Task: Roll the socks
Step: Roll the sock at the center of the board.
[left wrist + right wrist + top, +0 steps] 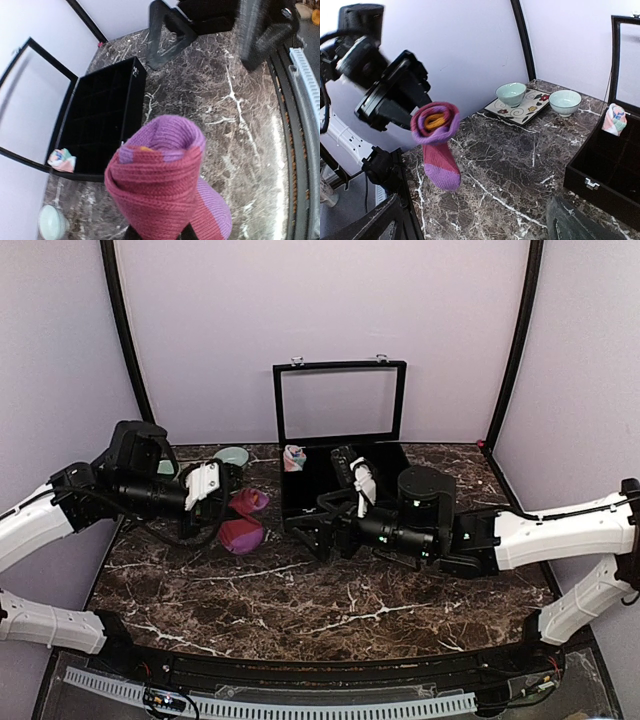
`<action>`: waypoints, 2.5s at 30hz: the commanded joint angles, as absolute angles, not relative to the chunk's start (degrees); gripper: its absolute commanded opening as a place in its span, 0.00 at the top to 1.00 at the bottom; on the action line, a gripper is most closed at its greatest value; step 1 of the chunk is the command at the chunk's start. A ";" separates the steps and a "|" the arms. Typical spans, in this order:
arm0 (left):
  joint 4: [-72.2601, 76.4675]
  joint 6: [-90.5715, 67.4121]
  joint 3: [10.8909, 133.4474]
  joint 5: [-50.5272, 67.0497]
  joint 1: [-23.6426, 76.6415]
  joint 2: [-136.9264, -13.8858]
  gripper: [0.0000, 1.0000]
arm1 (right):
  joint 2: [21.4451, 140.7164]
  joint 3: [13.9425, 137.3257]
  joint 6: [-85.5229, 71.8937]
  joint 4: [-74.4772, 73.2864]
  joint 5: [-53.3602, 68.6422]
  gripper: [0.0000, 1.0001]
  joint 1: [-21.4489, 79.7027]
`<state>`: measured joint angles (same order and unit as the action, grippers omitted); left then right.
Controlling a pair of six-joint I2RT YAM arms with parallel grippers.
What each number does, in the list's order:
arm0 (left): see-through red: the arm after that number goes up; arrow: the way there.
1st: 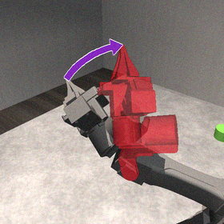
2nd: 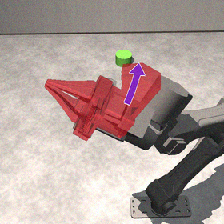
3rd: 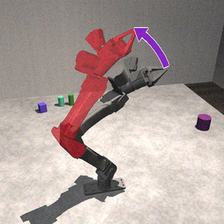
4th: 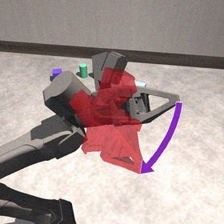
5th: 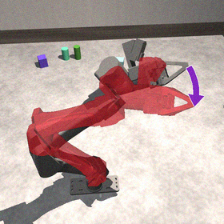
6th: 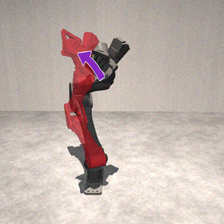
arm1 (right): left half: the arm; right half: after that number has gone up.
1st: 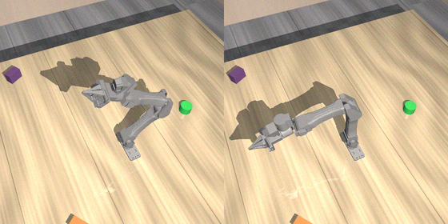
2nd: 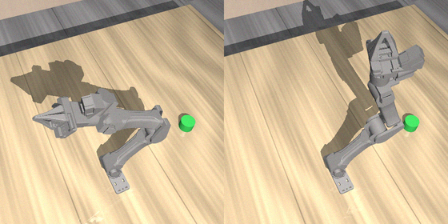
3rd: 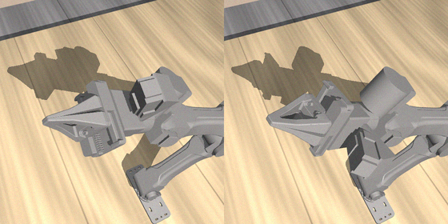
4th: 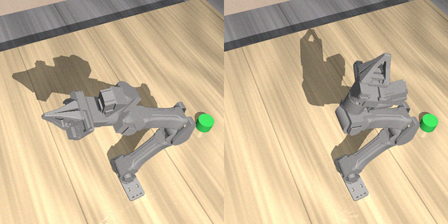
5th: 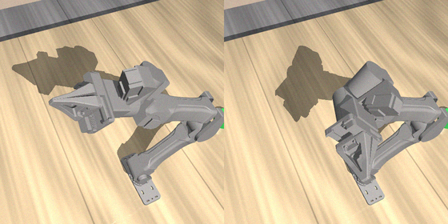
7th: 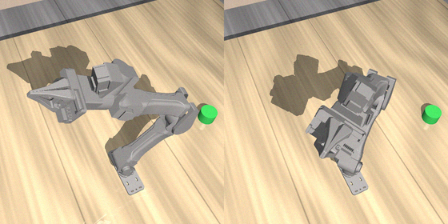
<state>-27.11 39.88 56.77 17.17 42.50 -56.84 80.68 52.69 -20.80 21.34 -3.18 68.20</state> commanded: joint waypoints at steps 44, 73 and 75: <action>-39.17 10.79 71.15 85.20 32.69 -66.67 1.00 | 91.64 89.74 9.39 -3.25 26.95 0.24 70.10; -39.67 9.76 69.84 86.89 32.69 -66.80 1.00 | 97.41 98.68 7.31 -8.49 41.87 0.60 66.45; -39.88 9.58 69.62 87.44 32.63 -66.74 1.00 | 98.44 100.06 7.62 -10.33 42.44 0.69 66.27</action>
